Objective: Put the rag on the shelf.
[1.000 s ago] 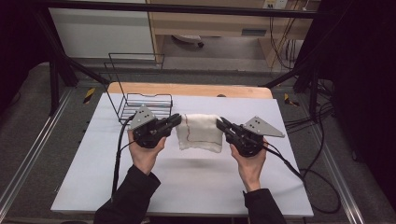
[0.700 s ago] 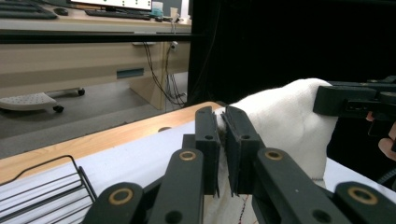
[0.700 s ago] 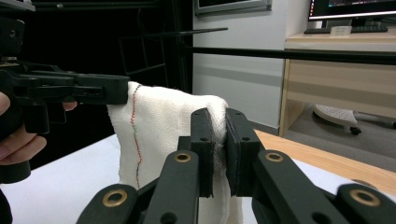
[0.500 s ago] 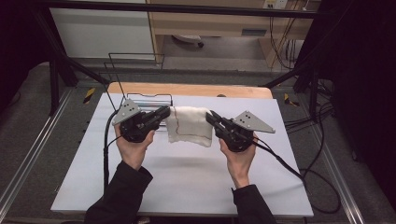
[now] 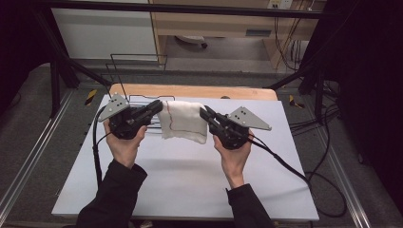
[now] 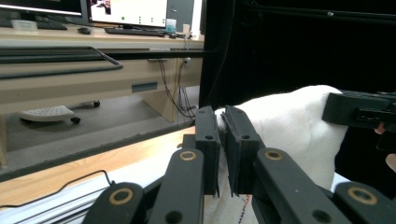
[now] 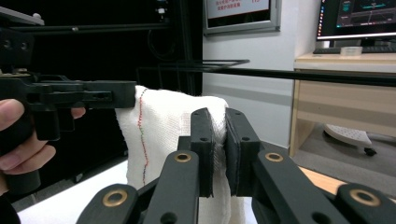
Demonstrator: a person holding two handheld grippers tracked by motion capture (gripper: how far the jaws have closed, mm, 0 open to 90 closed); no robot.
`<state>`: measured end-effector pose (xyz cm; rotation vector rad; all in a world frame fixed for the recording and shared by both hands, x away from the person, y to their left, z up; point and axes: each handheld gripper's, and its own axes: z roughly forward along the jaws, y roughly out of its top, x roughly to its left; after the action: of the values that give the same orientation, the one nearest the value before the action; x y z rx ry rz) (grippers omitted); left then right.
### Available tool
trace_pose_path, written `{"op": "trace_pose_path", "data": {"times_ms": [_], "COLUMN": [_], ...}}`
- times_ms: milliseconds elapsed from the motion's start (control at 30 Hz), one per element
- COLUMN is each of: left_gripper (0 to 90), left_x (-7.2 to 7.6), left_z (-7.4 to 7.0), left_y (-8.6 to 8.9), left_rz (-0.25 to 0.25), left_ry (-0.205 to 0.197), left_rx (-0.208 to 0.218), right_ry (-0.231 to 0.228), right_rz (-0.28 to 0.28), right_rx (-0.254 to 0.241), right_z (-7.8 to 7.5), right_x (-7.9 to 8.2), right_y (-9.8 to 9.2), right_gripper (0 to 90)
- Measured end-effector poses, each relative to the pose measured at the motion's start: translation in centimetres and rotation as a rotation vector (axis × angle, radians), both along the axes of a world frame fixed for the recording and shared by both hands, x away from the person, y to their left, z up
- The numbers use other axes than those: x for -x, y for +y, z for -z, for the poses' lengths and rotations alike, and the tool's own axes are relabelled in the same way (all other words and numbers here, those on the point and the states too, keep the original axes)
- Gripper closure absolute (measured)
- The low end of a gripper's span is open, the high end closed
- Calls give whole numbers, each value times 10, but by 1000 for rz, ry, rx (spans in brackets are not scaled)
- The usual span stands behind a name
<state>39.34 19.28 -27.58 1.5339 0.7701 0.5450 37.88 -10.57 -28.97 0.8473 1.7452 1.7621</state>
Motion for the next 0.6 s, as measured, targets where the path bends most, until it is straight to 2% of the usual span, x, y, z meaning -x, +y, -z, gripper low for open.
{"op": "trace_pose_path", "data": {"times_ms": [167, 600], "left_gripper": [842, 842], "left_x": [-2, -7], "left_z": [-6, -23], "left_y": [8, 31], "left_rz": [-15, -40], "left_ry": [-10, -31], "left_rx": [-7, 18], "right_ry": [-7, -39], "right_rz": [-7, -21], "right_rx": [-8, -14], "right_z": [-6, -22], "right_x": [-1, -7], "right_y": [10, 34], "right_gripper": [831, 831]}}
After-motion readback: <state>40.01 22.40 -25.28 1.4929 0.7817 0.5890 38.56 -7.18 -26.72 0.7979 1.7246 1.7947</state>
